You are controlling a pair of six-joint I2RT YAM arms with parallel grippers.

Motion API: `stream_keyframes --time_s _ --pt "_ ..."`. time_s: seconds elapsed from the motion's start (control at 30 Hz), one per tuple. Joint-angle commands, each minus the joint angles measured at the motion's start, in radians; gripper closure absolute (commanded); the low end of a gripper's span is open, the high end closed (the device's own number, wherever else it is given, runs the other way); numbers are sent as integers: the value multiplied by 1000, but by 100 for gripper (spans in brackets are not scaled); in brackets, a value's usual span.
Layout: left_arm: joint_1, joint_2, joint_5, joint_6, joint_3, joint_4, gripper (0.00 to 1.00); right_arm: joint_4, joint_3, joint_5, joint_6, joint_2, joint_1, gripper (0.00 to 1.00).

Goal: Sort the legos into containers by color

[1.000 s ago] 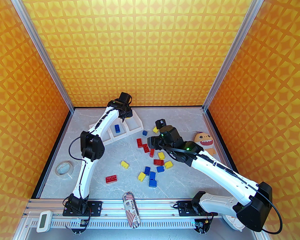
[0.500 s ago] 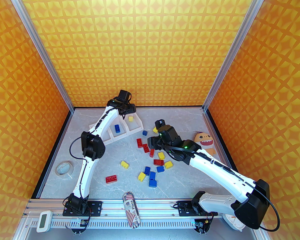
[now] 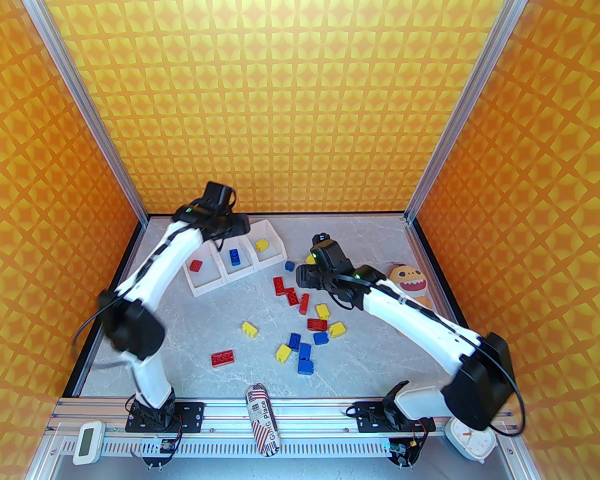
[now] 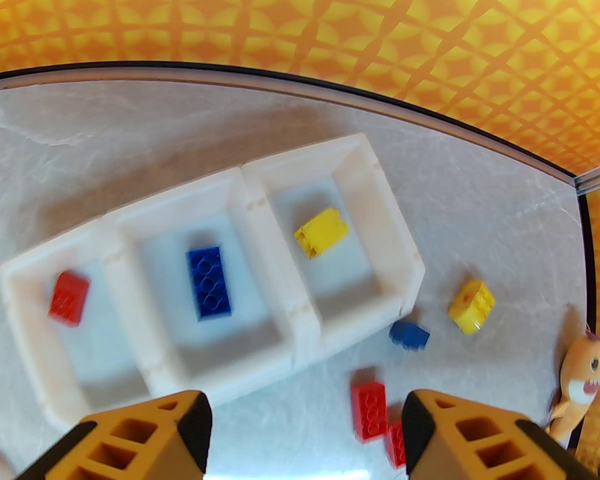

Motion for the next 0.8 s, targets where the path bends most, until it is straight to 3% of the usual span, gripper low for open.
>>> stream_keyframes --time_s 0.0,0.27,0.77 --pt "-3 -85 -61 -56 -211 47 32 -15 61 0 42 69 -28 22" --pt "-4 -285 -60 -154 -485 60 32 -7 165 -53 133 266 -128 22" --pt "-22 -421 -60 -196 -603 40 32 -9 411 -64 242 584 -191 30"
